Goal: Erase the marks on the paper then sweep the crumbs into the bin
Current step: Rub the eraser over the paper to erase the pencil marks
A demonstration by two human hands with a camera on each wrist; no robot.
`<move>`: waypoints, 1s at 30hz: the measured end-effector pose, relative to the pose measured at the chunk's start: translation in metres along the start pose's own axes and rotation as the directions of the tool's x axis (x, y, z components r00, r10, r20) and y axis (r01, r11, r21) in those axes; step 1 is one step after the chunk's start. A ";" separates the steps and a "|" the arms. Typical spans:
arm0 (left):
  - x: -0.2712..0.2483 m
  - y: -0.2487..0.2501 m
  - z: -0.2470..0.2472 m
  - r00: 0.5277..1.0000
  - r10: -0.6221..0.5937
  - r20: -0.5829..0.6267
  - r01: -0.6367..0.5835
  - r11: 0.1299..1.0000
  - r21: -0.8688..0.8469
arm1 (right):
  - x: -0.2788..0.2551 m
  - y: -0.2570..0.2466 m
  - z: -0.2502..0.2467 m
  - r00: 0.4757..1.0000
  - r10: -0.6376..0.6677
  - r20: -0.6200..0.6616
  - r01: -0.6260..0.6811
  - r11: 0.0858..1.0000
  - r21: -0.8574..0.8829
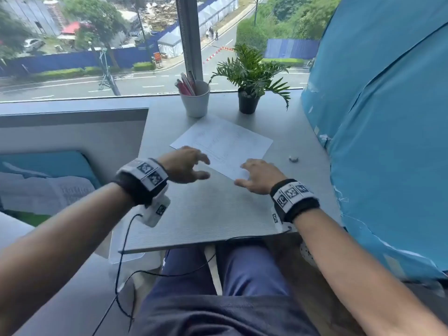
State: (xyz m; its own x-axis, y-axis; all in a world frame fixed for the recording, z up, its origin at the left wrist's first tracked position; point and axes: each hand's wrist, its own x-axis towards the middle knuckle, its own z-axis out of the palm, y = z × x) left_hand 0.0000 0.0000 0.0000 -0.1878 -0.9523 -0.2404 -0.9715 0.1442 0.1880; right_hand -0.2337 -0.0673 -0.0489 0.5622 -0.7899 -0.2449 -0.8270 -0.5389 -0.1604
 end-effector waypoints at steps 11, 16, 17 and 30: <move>0.073 0.010 0.071 0.988 -0.146 0.046 0.146 0.989 0.001 | -0.050 -0.073 0.032 0.977 -0.207 0.048 0.212 0.959 -0.189; 0.049 -0.007 0.076 0.995 -0.023 0.095 0.025 0.999 -0.020 | -0.014 -0.042 0.000 0.984 -0.154 -0.094 0.161 0.984 0.077; 0.043 -0.009 0.074 0.994 -0.011 0.106 0.015 0.999 -0.039 | -0.005 -0.033 -0.005 0.984 -0.131 -0.120 0.139 0.988 0.063; 0.040 0.006 0.070 0.983 -0.048 0.176 0.076 0.985 -0.156 | 0.009 -0.011 0.020 0.988 -0.156 -0.001 0.156 0.985 0.072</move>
State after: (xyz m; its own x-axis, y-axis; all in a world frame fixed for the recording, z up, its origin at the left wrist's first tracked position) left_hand -0.0237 -0.0181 -0.0753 -0.1633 -0.8960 -0.4129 -0.9486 0.0276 0.3153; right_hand -0.2197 -0.0631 -0.0689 0.6847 -0.6960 -0.2163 -0.7273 -0.6331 -0.2651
